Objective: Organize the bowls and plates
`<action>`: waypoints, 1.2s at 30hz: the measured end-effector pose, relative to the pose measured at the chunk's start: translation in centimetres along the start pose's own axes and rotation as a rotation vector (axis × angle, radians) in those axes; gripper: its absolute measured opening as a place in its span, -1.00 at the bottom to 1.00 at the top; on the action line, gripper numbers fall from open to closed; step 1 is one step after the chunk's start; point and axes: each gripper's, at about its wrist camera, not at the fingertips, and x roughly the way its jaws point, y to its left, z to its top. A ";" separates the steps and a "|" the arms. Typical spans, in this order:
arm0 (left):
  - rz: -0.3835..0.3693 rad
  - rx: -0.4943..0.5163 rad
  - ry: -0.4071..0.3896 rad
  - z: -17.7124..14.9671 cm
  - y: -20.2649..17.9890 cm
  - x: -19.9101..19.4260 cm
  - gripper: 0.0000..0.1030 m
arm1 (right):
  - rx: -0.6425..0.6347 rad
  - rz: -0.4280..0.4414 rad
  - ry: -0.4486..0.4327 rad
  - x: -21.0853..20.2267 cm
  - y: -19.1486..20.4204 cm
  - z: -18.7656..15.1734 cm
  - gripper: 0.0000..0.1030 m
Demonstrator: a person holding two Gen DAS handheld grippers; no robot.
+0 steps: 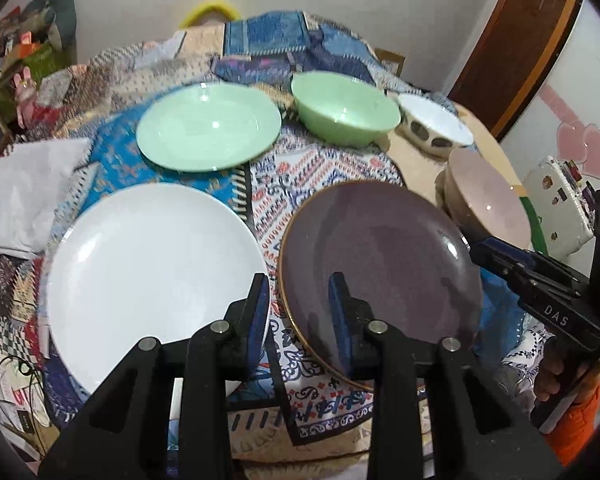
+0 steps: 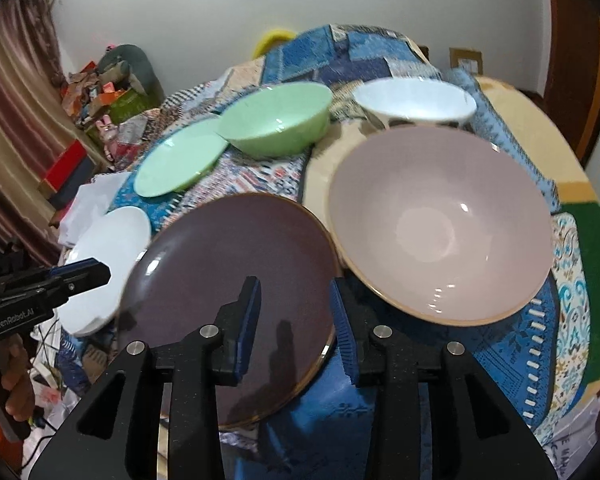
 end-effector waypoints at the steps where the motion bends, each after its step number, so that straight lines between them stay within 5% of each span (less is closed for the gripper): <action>1: 0.002 -0.003 -0.016 0.0 0.2 -0.6 -0.33 | -0.015 0.001 -0.007 -0.2 0.5 0.1 -0.36; 9: 0.045 -0.047 -0.146 -0.4 2.9 -5.0 0.27 | -0.095 0.036 -0.055 -1.1 3.6 1.3 -0.07; 21: 0.177 -0.072 -0.152 -1.6 8.8 -7.0 0.29 | -0.207 0.093 -0.042 1.5 9.0 3.1 0.13; 36: 0.226 -0.179 -0.029 -4.0 16.2 -2.2 0.28 | -0.296 0.107 0.125 8.9 13.4 4.0 0.15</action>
